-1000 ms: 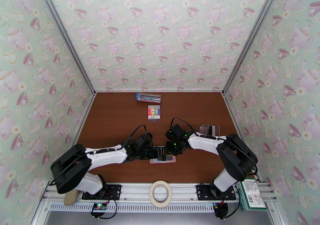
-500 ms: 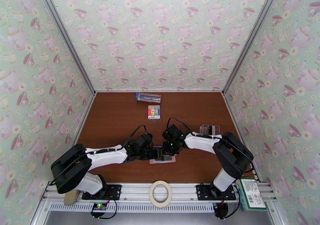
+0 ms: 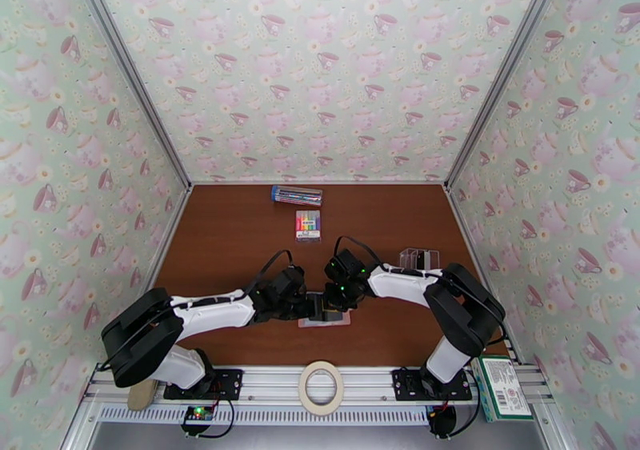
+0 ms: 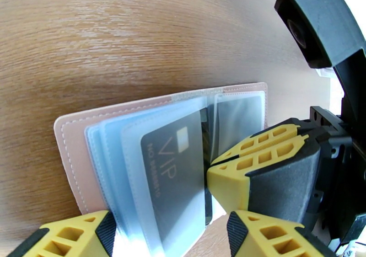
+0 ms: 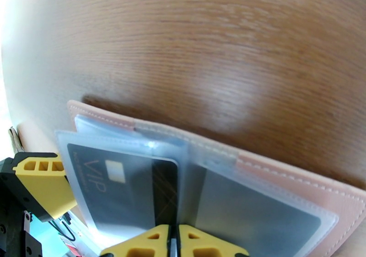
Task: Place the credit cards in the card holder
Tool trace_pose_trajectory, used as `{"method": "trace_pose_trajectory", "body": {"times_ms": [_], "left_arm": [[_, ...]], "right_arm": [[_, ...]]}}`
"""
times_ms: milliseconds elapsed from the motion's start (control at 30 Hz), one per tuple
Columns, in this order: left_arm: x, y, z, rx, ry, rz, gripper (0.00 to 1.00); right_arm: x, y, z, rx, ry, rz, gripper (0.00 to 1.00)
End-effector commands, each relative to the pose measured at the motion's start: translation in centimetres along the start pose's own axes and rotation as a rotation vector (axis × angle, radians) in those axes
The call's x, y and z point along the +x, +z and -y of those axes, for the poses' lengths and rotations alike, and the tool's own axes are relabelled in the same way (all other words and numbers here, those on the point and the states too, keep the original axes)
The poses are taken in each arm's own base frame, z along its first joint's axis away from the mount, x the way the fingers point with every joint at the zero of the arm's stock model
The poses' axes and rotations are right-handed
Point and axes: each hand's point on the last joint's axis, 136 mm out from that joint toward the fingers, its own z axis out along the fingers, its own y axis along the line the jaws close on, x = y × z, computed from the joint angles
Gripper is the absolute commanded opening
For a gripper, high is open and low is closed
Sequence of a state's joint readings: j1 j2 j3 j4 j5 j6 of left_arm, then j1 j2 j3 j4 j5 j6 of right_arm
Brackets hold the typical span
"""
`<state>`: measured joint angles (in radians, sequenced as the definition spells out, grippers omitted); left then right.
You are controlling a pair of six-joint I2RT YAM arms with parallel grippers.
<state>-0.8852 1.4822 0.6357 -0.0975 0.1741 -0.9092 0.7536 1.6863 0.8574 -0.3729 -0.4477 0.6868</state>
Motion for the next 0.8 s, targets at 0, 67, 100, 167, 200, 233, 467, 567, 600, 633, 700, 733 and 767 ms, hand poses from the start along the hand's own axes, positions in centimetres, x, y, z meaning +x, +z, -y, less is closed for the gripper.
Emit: {"method": "trace_pose_trajectory", "body": {"times_ms": [0, 67, 100, 167, 200, 233, 467, 567, 600, 633, 700, 733, 767], "left_arm": [[-0.4, -0.1, 1.2, 0.024, 0.029, 0.011, 0.70], [-0.4, -0.1, 1.2, 0.023, 0.028, 0.013, 0.70], [-0.4, -0.1, 1.2, 0.024, 0.029, 0.014, 0.70], [-0.5, -0.2, 1.3, 0.025, 0.029, 0.017, 0.70], [-0.5, -0.2, 1.3, 0.026, 0.030, 0.016, 0.71], [-0.4, -0.2, 1.2, 0.024, 0.030, 0.016, 0.70], [-0.8, -0.9, 1.9, 0.060, 0.040, 0.047, 0.70], [-1.0, -1.1, 2.2, 0.075, 0.049, 0.053, 0.71], [-1.0, -1.1, 2.4, 0.079, 0.052, 0.049, 0.70], [-1.0, -1.0, 2.5, 0.082, 0.053, 0.044, 0.70], [-0.9, -0.7, 2.5, 0.082, 0.048, 0.034, 0.69], [-0.8, -0.6, 2.5, 0.081, 0.045, 0.030, 0.69], [-0.7, -0.5, 2.4, 0.081, 0.042, 0.029, 0.68]], "right_arm": [[-0.7, -1.2, -3.1, -0.083, -0.048, 0.039, 0.13], [-0.8, -1.6, -3.1, -0.074, -0.050, 0.054, 0.13], [-0.9, -1.7, -3.0, -0.065, -0.049, 0.059, 0.14], [-1.0, -1.9, -2.5, -0.035, -0.045, 0.074, 0.19], [-1.0, -1.9, -2.3, -0.026, -0.043, 0.077, 0.21], [-1.0, -2.0, -2.2, -0.021, -0.042, 0.080, 0.23], [-1.1, -1.7, -2.3, -0.031, -0.032, 0.077, 0.26], [-1.1, -1.3, -2.5, -0.038, -0.029, 0.066, 0.26], [-1.2, -1.2, -2.5, -0.037, -0.029, 0.062, 0.25], [-1.2, -1.1, -2.5, -0.038, -0.027, 0.060, 0.25], [-1.2, -1.0, -2.5, -0.038, -0.022, 0.058, 0.25], [-1.2, -0.9, -2.4, -0.037, -0.021, 0.054, 0.25], [-1.2, -0.9, -2.4, -0.037, -0.019, 0.055, 0.25]]}}
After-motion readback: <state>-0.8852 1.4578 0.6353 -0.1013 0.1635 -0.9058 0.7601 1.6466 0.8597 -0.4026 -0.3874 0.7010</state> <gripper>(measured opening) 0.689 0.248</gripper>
